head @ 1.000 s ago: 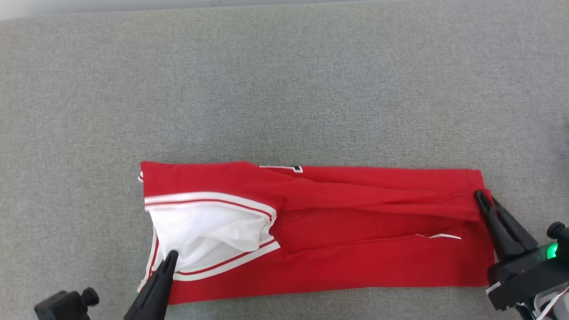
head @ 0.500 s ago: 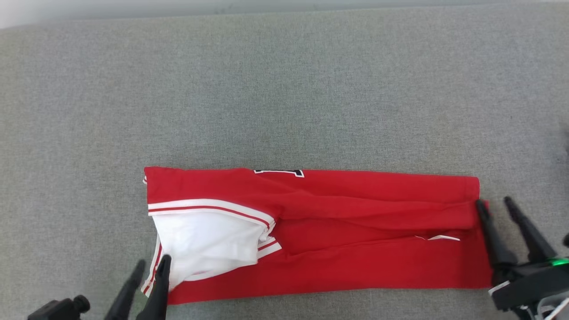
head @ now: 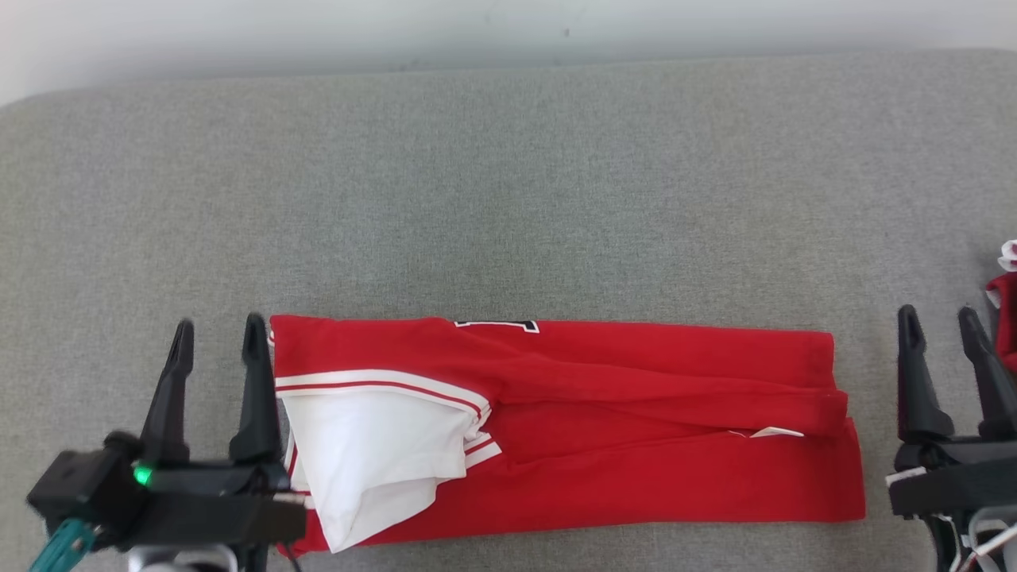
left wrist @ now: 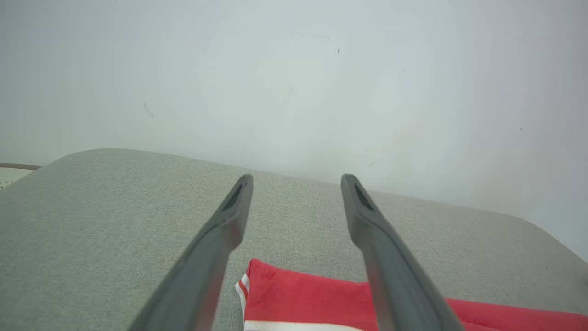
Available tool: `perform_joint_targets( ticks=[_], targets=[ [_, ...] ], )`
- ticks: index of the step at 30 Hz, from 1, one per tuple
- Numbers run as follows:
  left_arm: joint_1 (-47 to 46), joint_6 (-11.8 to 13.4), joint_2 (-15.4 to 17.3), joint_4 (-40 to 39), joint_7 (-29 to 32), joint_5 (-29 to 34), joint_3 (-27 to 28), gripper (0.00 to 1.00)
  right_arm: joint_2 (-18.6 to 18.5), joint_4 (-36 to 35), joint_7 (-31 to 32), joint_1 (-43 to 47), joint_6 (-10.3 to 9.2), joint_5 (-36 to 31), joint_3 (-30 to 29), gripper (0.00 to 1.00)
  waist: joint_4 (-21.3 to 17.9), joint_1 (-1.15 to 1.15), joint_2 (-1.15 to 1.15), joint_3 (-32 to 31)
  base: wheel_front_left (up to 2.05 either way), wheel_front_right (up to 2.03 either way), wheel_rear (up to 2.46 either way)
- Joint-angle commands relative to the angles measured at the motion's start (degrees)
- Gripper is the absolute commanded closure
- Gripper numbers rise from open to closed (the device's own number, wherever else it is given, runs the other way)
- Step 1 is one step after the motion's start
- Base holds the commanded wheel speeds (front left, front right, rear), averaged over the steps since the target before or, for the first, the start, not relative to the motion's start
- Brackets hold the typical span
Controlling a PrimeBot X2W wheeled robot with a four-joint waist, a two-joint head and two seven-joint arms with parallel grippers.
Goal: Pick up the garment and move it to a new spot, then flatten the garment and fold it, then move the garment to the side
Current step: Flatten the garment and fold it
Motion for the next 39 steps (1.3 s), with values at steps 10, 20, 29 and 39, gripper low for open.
perform_joint_targets(
  ticks=[10,20,29,39],
  targets=[
    [-8.2,-0.9,-0.9,10.6,-3.5,7.9,-2.7,0.00,1.4,1.3,2.1,-2.4,-0.01,-6.9,1.8,0.00,-0.9,0.00,0.00,-3.1,0.00,0.00,0.00],
    [-4.0,-1.8,-1.0,16.5,-4.2,11.4,-1.7,0.00,3.2,4.0,3.3,0.3,-0.01,-10.0,2.9,0.00,-1.7,0.00,0.00,-6.2,0.00,0.00,0.00],
    [-1.3,-2.2,-1.8,15.7,-4.3,12.8,-0.8,0.00,3.1,4.3,3.9,1.6,-0.01,-10.3,2.9,0.00,-1.4,0.00,0.00,-6.8,0.00,0.00,0.00],
    [-3.0,-2.5,-2.4,15.6,-4.3,14.0,-1.3,0.00,1.2,9.1,5.9,-1.2,-0.01,-8.6,2.6,0.00,-0.4,0.00,0.00,-5.0,0.00,0.00,0.00]
  ],
)
